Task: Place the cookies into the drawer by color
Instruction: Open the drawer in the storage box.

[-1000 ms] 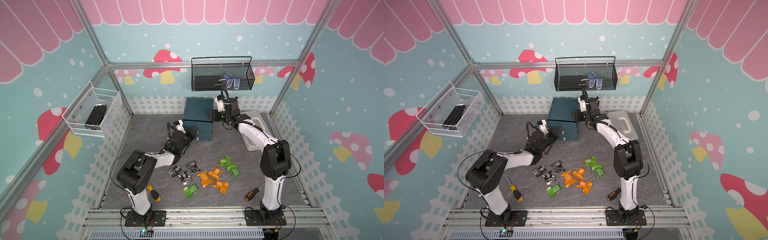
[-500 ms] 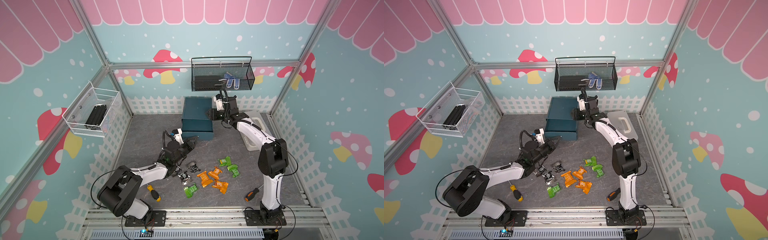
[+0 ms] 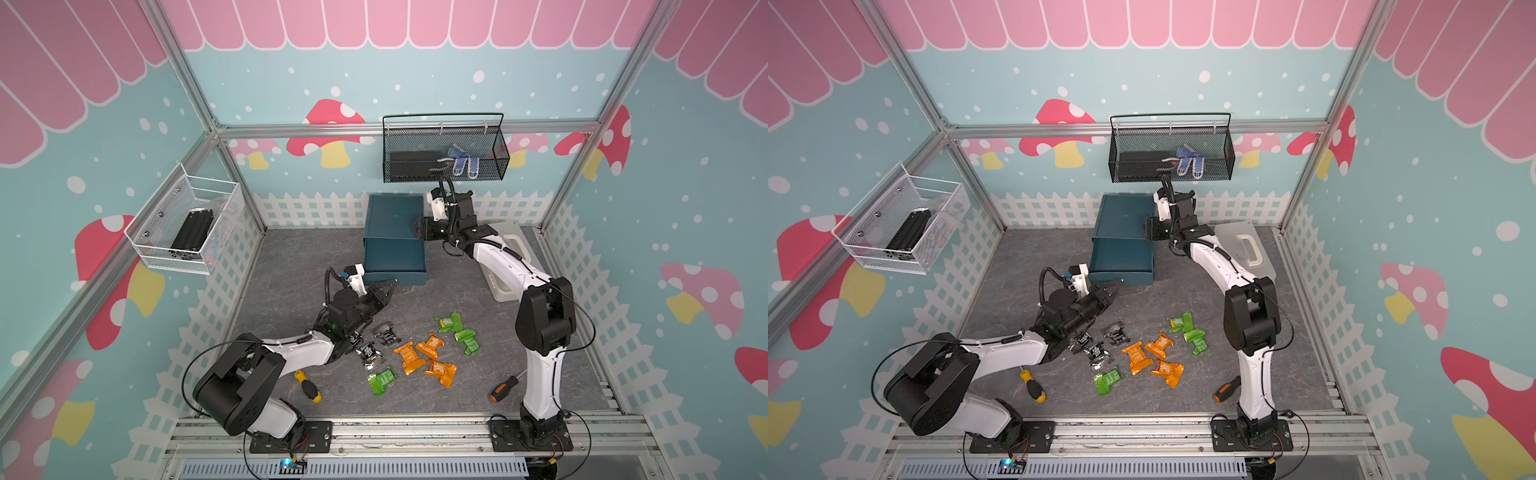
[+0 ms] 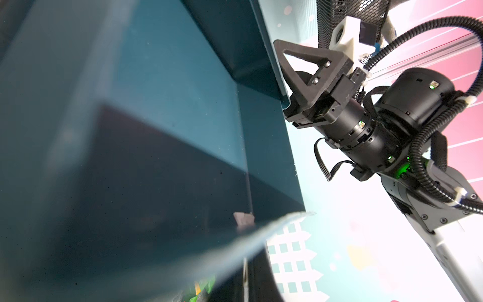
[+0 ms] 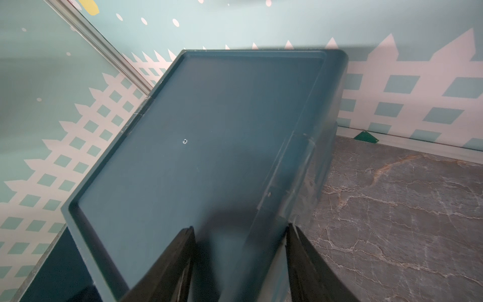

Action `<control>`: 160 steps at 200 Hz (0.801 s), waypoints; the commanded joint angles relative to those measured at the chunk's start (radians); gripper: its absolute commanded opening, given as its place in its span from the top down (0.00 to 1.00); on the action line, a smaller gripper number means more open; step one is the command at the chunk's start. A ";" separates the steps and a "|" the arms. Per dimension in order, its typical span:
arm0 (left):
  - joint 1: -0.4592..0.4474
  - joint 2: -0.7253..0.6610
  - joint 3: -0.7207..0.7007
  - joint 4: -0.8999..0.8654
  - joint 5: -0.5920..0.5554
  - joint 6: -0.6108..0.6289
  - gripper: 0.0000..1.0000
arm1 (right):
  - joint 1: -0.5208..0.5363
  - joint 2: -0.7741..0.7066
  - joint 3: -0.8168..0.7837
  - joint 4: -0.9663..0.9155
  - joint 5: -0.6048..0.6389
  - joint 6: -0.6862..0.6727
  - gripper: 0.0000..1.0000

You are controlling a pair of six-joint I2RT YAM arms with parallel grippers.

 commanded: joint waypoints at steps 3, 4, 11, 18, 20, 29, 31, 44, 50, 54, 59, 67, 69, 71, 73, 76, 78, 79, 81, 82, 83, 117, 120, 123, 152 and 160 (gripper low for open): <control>-0.017 -0.033 -0.004 -0.040 0.024 0.035 1.00 | 0.004 0.054 -0.020 -0.135 0.024 -0.027 0.42; -0.016 -0.033 -0.001 -0.043 0.024 0.035 1.00 | 0.004 0.054 -0.019 -0.136 0.024 -0.027 0.42; -0.016 -0.030 0.004 -0.053 0.027 0.039 1.00 | 0.004 0.054 -0.020 -0.136 0.024 -0.026 0.42; -0.015 -0.028 0.001 -0.042 0.026 0.039 1.00 | 0.005 0.055 -0.018 -0.137 0.026 -0.028 0.42; -0.015 -0.027 -0.001 -0.038 0.024 0.038 1.00 | 0.005 0.054 -0.018 -0.137 0.027 -0.028 0.42; -0.015 -0.032 -0.012 -0.024 0.009 0.041 1.00 | 0.004 0.053 -0.018 -0.140 0.028 -0.028 0.42; -0.015 -0.034 -0.013 -0.025 0.006 0.042 1.00 | 0.004 0.053 -0.018 -0.139 0.028 -0.028 0.41; -0.013 -0.044 -0.010 -0.050 -0.008 0.056 0.84 | 0.004 0.052 -0.016 -0.144 0.024 -0.028 0.41; -0.013 -0.045 -0.009 -0.061 -0.008 0.064 0.78 | 0.004 0.050 -0.014 -0.144 0.019 -0.028 0.40; -0.011 -0.045 -0.007 -0.062 -0.006 0.066 0.74 | 0.003 0.049 -0.012 -0.145 0.018 -0.028 0.40; -0.010 -0.044 -0.008 -0.057 -0.005 0.067 0.70 | 0.004 0.049 -0.009 -0.145 0.016 -0.028 0.39; -0.009 -0.044 -0.012 -0.044 -0.005 0.067 0.63 | 0.004 0.049 -0.005 -0.148 0.013 -0.026 0.38; -0.008 -0.044 -0.012 -0.041 -0.006 0.068 0.61 | 0.003 0.049 -0.004 -0.150 0.012 -0.026 0.38; -0.007 -0.044 -0.014 -0.036 -0.007 0.069 0.59 | 0.004 0.050 -0.002 -0.151 0.011 -0.026 0.38; -0.007 -0.045 -0.016 -0.032 -0.007 0.068 0.57 | 0.004 0.051 0.000 -0.152 0.011 -0.026 0.38; -0.006 -0.046 -0.017 -0.029 -0.008 0.067 0.55 | 0.005 0.052 0.005 -0.155 0.011 -0.026 0.38; -0.006 -0.046 -0.018 -0.029 -0.008 0.067 0.54 | 0.004 0.052 0.007 -0.156 0.011 -0.026 0.38; -0.006 -0.048 -0.018 -0.028 -0.008 0.067 0.54 | 0.004 0.052 0.009 -0.158 0.011 -0.026 0.37; -0.005 -0.048 -0.019 -0.028 -0.009 0.069 0.54 | 0.004 0.053 0.011 -0.159 0.012 -0.026 0.37; -0.004 -0.049 -0.019 -0.028 -0.009 0.070 0.53 | 0.004 0.053 0.013 -0.161 0.011 -0.026 0.37; -0.004 -0.050 -0.020 -0.028 -0.009 0.069 0.53 | 0.004 0.053 0.015 -0.162 0.010 -0.026 0.37; 0.017 -0.103 -0.027 -0.089 -0.027 0.100 0.51 | 0.004 0.043 0.033 -0.180 0.017 -0.034 0.37; 0.019 -0.109 -0.028 -0.094 -0.030 0.102 0.51 | 0.004 0.042 0.034 -0.179 0.017 -0.034 0.37; 0.021 -0.114 -0.032 -0.098 -0.033 0.105 0.51 | 0.004 0.041 0.036 -0.179 0.017 -0.034 0.37; 0.058 -0.161 -0.038 -0.158 -0.041 0.129 0.52 | 0.005 0.044 0.061 -0.199 0.019 -0.041 0.36; 0.068 -0.159 -0.035 -0.164 -0.037 0.130 0.53 | 0.004 0.046 0.066 -0.200 0.020 -0.042 0.36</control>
